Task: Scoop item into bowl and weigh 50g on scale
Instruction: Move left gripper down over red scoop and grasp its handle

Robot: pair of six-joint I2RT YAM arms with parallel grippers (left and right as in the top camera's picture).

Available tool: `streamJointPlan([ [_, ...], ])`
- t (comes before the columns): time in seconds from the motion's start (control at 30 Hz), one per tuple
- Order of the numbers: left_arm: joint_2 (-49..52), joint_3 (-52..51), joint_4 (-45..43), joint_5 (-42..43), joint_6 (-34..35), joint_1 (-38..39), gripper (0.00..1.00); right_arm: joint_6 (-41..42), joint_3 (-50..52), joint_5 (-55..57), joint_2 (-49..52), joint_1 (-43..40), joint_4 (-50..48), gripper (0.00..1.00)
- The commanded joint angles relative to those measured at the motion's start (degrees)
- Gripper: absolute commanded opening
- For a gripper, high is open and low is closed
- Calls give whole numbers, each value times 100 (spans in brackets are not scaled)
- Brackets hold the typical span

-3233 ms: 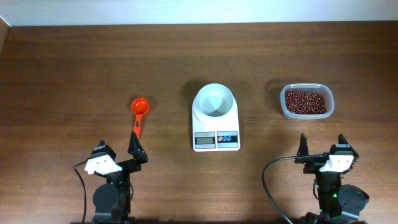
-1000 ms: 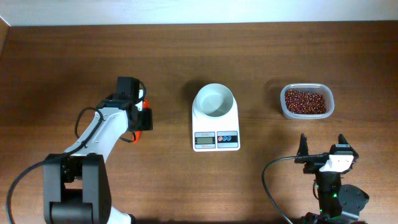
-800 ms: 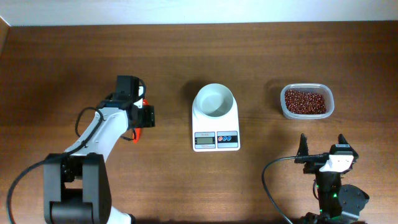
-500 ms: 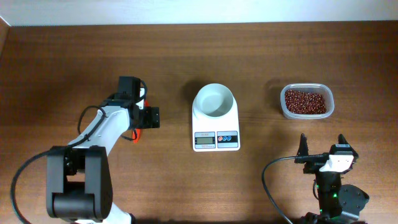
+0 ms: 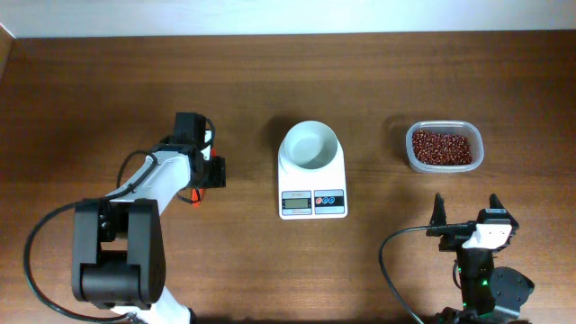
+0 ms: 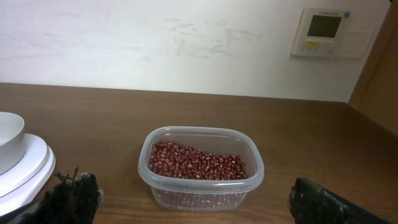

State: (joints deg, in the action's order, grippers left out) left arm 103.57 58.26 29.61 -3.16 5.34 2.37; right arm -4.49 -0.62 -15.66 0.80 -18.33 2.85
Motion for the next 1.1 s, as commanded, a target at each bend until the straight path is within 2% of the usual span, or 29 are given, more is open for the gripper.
streamJointPlan([
  [0.0,68,-9,-273,44,-28,-39,64,22,31,26,-37,33,33,99],
  [0.13,68,-11,-304,72,-28,-28,49,22,31,26,-37,33,31,99],
  [0.4,68,-9,-302,195,-26,-31,38,22,31,26,-37,33,31,99],
  [0.5,68,-11,-302,192,-26,-31,36,22,31,26,-37,33,33,99],
  [0.57,68,-9,-306,192,-26,-31,41,22,31,26,-37,33,33,99],
  [0.63,68,-9,-306,190,-26,-31,40,22,31,26,-37,33,33,99],
  [0.7,68,-11,-306,188,-26,-31,36,22,31,26,-37,33,33,99],
  [0.97,68,-9,-404,170,-26,-31,27,22,31,26,-37,33,31,99],
  [1.07,68,-9,-210,170,-26,-31,27,22,31,26,-37,33,33,99],
])
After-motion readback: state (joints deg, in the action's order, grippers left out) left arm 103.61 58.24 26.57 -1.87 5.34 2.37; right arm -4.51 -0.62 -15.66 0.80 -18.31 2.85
